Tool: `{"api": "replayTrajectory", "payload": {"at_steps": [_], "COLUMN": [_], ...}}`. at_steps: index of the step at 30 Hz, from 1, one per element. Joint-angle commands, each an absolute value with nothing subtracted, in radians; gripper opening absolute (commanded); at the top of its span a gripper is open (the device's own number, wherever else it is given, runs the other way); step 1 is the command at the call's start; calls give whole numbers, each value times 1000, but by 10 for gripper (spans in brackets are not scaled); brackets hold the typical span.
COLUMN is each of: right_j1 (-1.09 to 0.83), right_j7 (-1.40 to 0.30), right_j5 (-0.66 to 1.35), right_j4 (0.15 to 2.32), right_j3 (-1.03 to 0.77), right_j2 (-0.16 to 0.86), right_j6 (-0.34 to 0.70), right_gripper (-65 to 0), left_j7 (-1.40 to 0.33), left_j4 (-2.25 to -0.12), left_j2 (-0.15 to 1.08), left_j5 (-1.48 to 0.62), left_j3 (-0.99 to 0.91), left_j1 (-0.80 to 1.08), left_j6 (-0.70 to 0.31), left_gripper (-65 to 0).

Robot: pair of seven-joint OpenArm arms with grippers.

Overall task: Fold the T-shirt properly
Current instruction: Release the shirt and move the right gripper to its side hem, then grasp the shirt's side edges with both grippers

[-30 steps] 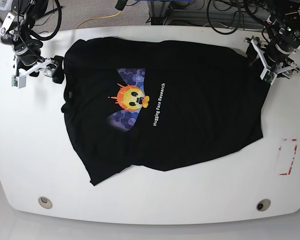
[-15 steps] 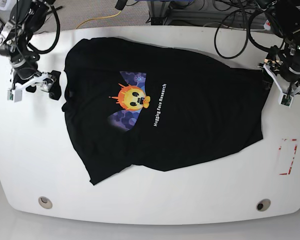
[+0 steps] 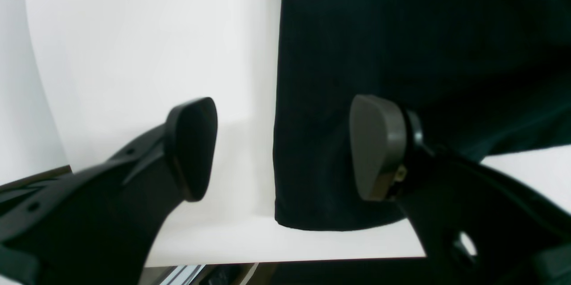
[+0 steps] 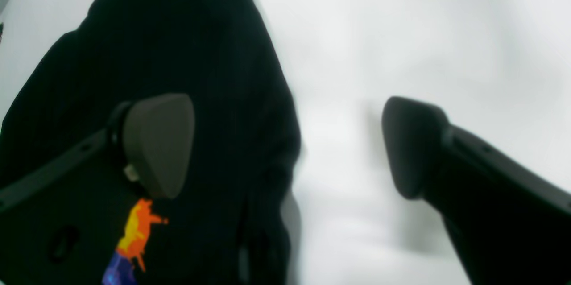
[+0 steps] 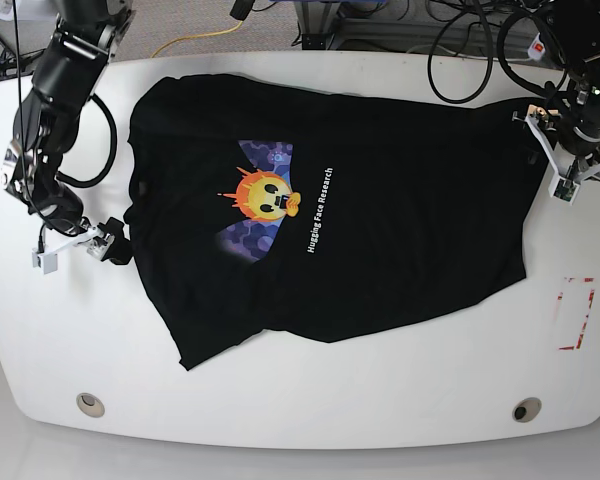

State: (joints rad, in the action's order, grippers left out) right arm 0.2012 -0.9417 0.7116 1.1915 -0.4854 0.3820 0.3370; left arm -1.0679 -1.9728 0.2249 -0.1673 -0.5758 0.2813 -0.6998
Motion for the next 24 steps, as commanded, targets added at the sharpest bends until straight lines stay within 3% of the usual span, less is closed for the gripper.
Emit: {"api": "replayTrajectory", "payload": {"at_steps": [1, 8, 16, 24], "right_j1": [265, 403, 484, 478], "right_j7": [-889, -766, -687, -674], "right_j5": [731, 733, 733, 733], "right_j4": [1130, 891, 739, 723], "right_j3": [-455, -297, -209, -203], "right_j2": [420, 443, 440, 392], "right_j6": [343, 344, 380, 380], "right_gripper": [-3, -81, -86, -87], "left_j7": [-1056, -1056, -1056, -1055], "left_j4": [-1991, -1986, -1985, -1985], "left_j2": [240, 237, 236, 236], "left_j5": [-168, -166, -166, -165], "left_j3": [-601, -608, -616, -616], "left_j1": [285, 286, 288, 288], "left_j6": [-698, -698, -698, -698], "left_gripper": [-229, -229, -229, -229]}}
